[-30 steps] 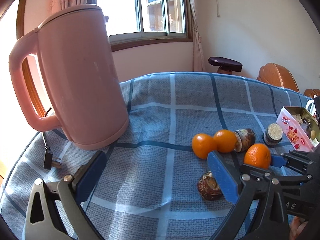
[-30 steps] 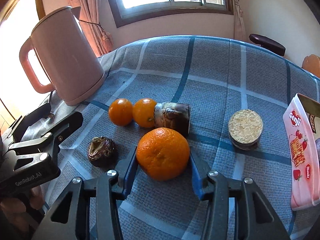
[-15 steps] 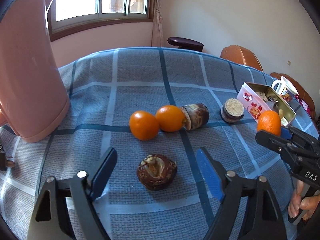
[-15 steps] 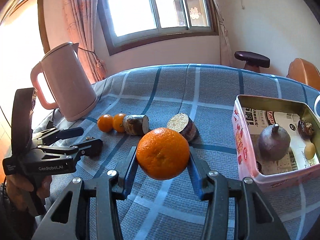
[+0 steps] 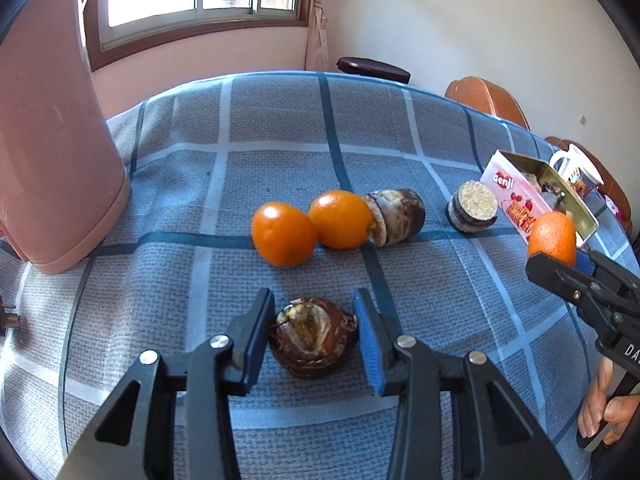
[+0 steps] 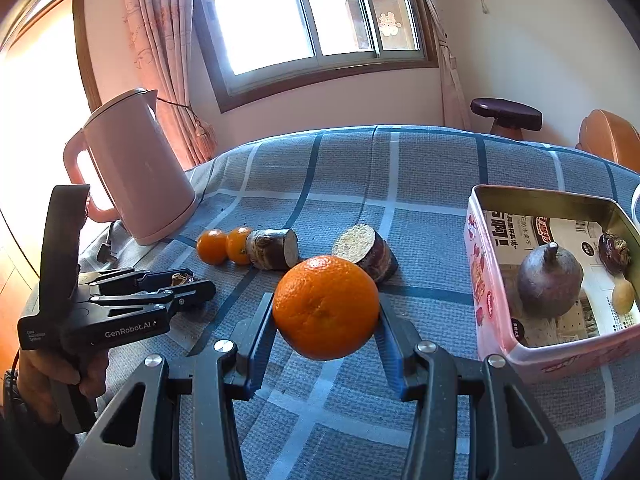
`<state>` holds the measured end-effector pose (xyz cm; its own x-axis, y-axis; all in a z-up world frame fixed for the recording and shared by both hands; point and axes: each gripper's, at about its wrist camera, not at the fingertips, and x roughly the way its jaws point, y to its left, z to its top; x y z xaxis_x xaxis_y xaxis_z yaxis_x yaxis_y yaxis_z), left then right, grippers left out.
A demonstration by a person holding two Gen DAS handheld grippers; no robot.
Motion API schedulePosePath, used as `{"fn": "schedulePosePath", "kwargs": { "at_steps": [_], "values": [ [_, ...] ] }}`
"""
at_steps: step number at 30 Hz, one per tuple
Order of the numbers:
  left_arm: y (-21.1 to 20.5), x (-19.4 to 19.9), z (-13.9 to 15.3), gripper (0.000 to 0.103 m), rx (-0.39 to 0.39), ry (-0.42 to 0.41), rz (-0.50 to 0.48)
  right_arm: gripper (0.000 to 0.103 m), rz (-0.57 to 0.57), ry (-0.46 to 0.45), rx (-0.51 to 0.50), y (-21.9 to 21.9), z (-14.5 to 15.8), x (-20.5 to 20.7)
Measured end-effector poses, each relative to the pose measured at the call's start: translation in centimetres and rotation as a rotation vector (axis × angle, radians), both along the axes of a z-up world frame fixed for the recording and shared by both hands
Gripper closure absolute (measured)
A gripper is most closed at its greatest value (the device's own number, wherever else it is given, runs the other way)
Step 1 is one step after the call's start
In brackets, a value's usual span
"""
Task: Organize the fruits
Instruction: 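Grasp the large mandarin with the right tool while the left tool grasps the dark brown wrinkled fruit, then carry the mandarin and the brown fruit over the pink tin with both tools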
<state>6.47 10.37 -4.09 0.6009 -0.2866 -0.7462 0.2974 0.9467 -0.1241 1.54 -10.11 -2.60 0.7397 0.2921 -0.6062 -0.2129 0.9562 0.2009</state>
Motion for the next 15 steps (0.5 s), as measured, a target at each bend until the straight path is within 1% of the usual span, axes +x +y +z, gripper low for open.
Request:
{"fn": "schedulePosePath", "kwargs": {
  "at_steps": [4, 6, 10, 15],
  "values": [
    [1.6, -0.8, 1.4, 0.061, -0.104, -0.079, 0.073, 0.054, 0.006, -0.024, -0.036, 0.7, 0.2, -0.2],
    [2.0, -1.1, 1.7, 0.061, -0.132, -0.111, 0.110, 0.054, 0.010, -0.048, -0.066, 1.2, 0.5, -0.6],
    [1.6, -1.5, 2.4, 0.061, -0.134, -0.172, 0.147, 0.054, 0.014, -0.093, -0.118, 2.0, 0.9, -1.1],
    [0.8, -2.1, 3.2, 0.061, -0.105, -0.238, 0.211, 0.054, 0.020, -0.127, -0.175, 2.7, 1.1, -1.6]
  ]
}}
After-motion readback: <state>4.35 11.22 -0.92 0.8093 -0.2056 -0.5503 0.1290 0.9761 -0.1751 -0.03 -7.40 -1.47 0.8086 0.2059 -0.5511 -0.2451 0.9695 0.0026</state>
